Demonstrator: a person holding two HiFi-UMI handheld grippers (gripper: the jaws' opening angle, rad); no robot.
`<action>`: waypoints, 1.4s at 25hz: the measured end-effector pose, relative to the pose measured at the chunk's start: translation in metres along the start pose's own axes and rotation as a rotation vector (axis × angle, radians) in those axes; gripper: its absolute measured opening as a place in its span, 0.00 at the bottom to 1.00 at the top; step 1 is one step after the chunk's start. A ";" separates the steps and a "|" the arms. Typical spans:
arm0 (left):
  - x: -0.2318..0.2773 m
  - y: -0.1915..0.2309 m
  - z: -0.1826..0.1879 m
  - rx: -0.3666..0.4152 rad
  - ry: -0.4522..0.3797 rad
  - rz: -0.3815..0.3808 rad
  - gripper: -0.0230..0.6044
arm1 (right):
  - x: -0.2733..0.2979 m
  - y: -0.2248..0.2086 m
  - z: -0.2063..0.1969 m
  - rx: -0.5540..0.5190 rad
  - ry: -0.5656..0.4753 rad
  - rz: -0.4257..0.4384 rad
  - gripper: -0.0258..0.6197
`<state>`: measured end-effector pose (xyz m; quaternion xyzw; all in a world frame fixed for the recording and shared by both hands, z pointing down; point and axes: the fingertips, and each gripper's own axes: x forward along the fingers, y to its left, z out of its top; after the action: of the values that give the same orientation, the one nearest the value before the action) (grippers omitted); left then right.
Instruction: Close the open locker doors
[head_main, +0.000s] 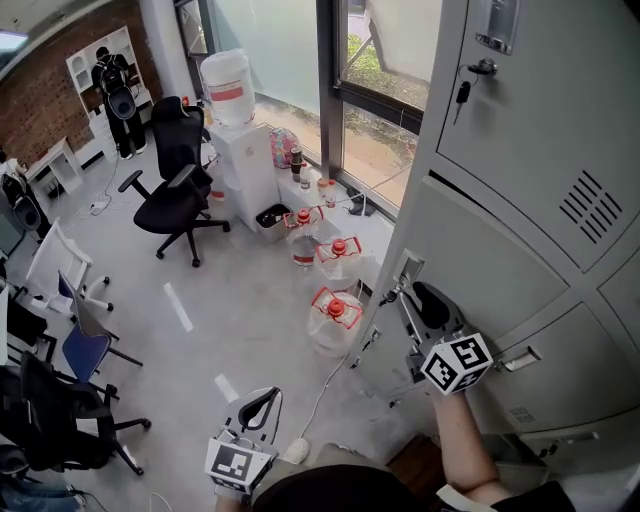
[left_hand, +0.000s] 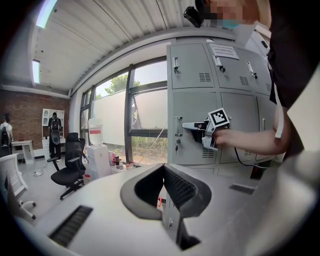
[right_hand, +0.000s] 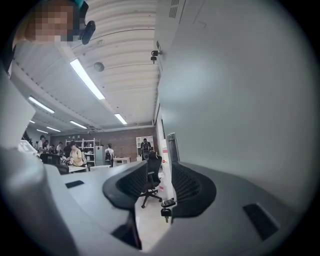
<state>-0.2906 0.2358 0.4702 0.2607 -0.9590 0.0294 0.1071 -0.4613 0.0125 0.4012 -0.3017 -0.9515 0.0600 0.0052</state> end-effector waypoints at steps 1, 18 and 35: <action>0.001 0.000 -0.001 0.004 -0.002 0.001 0.05 | 0.000 -0.002 0.000 -0.002 0.003 -0.006 0.27; 0.006 0.003 0.000 0.018 -0.013 -0.016 0.05 | -0.002 -0.010 0.000 -0.008 0.022 -0.040 0.32; 0.014 -0.003 0.007 0.010 -0.038 -0.195 0.05 | -0.055 0.071 -0.004 -0.022 0.041 -0.040 0.23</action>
<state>-0.3020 0.2262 0.4668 0.3540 -0.9307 0.0184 0.0899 -0.3756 0.0390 0.3985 -0.2840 -0.9576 0.0432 0.0228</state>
